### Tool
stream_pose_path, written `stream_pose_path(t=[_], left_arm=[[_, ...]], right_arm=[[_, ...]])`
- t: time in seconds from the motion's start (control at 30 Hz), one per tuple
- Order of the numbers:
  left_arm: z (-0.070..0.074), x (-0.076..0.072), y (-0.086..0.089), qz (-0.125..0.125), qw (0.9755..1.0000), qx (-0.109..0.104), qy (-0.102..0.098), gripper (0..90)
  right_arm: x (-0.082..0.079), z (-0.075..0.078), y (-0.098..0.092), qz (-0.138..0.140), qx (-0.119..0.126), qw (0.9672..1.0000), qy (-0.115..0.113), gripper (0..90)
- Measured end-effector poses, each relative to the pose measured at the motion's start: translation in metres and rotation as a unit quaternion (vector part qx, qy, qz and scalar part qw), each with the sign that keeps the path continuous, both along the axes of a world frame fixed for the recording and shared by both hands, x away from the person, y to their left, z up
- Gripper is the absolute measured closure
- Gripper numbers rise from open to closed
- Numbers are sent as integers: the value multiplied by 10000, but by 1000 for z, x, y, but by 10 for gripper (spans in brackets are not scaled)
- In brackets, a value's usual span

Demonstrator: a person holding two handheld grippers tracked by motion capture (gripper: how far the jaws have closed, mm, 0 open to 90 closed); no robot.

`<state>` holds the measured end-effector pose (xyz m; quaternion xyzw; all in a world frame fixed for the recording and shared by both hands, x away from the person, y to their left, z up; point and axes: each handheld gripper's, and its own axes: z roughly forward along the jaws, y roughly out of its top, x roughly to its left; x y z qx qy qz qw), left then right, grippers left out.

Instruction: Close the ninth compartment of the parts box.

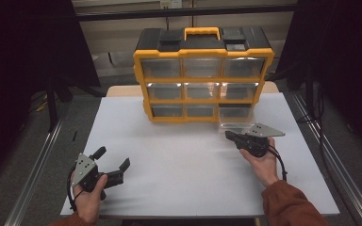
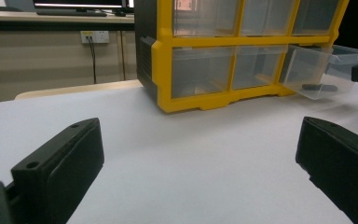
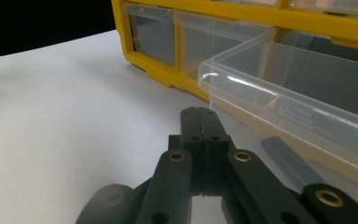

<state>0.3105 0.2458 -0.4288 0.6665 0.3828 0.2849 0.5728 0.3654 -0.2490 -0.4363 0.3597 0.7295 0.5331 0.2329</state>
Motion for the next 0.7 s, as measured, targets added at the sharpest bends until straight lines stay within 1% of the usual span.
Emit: stream_pose_path(t=[0.03,0.13,0.2,0.23,0.3,0.4,0.43,0.47,0.53,0.6,0.63,0.7], left_arm=[[0,0,0,-12,10000,26,-4,9],[0,0,0,-11,10000,10,11,9],[0,0,0,-21,10000,24,4,9],[0,0,0,-20,10000,25,3,9],[0,0,0,-8,10000,-8,-2,9],[0,0,0,-21,10000,7,-6,9],[0,0,0,-25,10000,-55,-2,9],[0,0,0,-41,10000,-36,-3,9],[0,0,0,-45,10000,-67,-19,9],[0,0,0,-51,10000,-65,-14,9],[0,0,0,-42,10000,-65,-20,9],[0,0,0,-47,9999,-95,-19,9]], right_arm=[[1,0,1,7,1,10000,1,900],[4,-3,2,18,-24,10000,31,900],[6,-4,2,-36,-72,10000,21,900],[7,-5,1,-71,-67,9999,56,900],[9,-6,0,-102,-85,9999,42,900],[10,-5,0,-106,-96,9999,26,900],[10,-4,0,-101,-123,9999,28,900],[11,-3,1,-107,-161,9998,-20,900],[13,-1,2,-136,-121,9998,-47,900],[15,-1,3,-118,-166,9998,-39,900],[16,-2,3,-134,-158,9998,-39,900],[16,-3,3,-161,-214,9996,-22,900]])
